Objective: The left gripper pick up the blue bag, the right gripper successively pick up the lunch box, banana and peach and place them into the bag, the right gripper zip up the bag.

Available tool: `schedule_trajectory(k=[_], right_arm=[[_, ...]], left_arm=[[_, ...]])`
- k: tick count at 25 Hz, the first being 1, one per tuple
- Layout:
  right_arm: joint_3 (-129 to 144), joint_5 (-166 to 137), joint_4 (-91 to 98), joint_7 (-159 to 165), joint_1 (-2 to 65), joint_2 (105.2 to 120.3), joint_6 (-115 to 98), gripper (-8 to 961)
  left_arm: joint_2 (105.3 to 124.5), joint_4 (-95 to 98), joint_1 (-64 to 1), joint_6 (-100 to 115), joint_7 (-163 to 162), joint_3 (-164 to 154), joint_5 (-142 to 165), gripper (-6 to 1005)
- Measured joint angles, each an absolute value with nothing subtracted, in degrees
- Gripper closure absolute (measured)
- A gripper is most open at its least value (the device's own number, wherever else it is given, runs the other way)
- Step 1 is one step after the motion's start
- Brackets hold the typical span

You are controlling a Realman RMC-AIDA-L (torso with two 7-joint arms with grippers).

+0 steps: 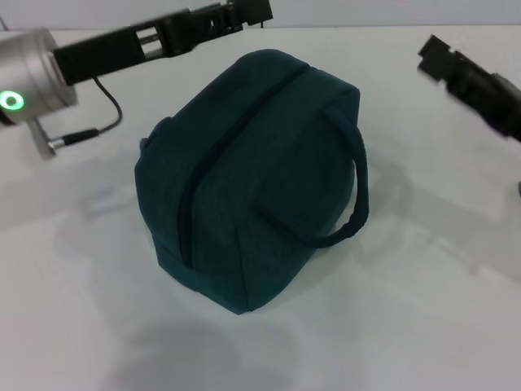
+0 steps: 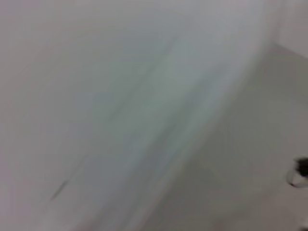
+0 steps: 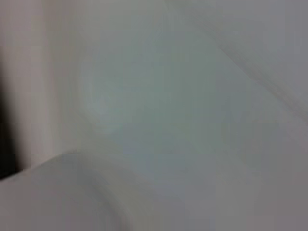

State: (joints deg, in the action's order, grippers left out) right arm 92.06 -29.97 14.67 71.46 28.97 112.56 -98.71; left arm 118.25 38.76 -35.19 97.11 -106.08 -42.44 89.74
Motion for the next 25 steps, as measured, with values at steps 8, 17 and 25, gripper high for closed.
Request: schedule_trajectory(k=[8, 17, 25], right_arm=[[91.86, -41.47, 20.0, 57.76, 29.24, 111.08, -106.31, 85], [91.86, -53.85, 21.38, 53.18, 29.75, 112.96, -102.77, 86], [91.98, -59.14, 21.5, 53.49, 32.39, 114.67, -98.06, 86]], left_arm=[[113.13, 46.56, -30.22, 109.66, -100.63, -42.69, 90.15, 178], [111.91, 49.5, -20.09, 115.38, -87.37, -43.62, 93.61, 115], [112.22, 46.34, -18.79, 115.39, -84.24, -43.61, 98.76, 116]])
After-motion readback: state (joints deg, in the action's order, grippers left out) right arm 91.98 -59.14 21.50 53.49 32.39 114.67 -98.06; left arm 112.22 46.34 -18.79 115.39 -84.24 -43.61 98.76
